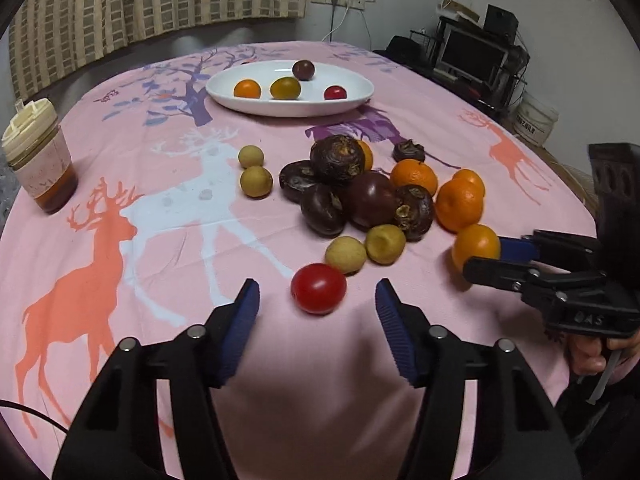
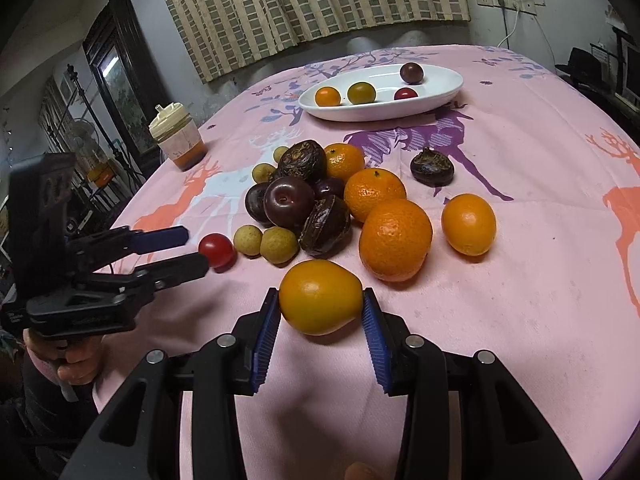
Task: Organize fruits
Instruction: 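Grasp a yellow-orange tomato with the right tool while the left tool grasps a red cherry tomato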
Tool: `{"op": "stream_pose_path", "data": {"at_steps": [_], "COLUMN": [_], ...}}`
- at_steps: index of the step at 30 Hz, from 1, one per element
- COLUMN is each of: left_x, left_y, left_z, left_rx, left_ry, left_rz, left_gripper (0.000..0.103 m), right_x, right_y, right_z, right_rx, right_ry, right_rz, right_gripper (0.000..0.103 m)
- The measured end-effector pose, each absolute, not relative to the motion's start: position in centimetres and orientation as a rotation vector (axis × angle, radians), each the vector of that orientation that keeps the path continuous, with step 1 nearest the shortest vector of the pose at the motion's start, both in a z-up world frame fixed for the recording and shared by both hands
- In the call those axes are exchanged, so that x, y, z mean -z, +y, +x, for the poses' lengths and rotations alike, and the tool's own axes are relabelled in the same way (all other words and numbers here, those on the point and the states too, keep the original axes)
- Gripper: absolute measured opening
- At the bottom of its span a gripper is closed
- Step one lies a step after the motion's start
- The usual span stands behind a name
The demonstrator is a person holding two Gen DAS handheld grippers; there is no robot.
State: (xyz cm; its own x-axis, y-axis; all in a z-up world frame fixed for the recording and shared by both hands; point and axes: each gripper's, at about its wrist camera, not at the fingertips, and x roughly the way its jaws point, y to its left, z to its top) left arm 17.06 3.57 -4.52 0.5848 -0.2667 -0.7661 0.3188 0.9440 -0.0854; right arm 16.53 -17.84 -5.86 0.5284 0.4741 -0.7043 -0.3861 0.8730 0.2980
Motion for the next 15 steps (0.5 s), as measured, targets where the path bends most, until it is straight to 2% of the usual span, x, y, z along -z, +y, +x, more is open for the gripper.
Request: {"op": "stream_pose_path", "data": {"at_steps": [6,11,13,15], "left_x": [5.5,5.8,6.1,6.2], "left_y": [2.8,2.6,2.5,2.5], "left_z": [18.1,18.1,18.3,18.4], "left_rx": [0.334,0.341,0.348,0.347], "left_ry": [0.919,0.932,0.951,0.957], "left_rz": [0.096,0.104,0.108,0.11], "left_gripper": [0.048,0.047,0.036,0.032], "right_x": [5.9,5.9,5.9,5.8], "right_y": [-18.1,-18.2,-18.2,-18.3], "right_z": [16.4,16.4,16.4,16.4], "right_rx": [-0.53,-0.539,-0.541,-0.54], "right_ry": [0.868,0.865,0.86,0.858], "right_rz": [0.129,0.141,0.141,0.145], "right_gripper": [0.042,0.042,0.042,0.042]}}
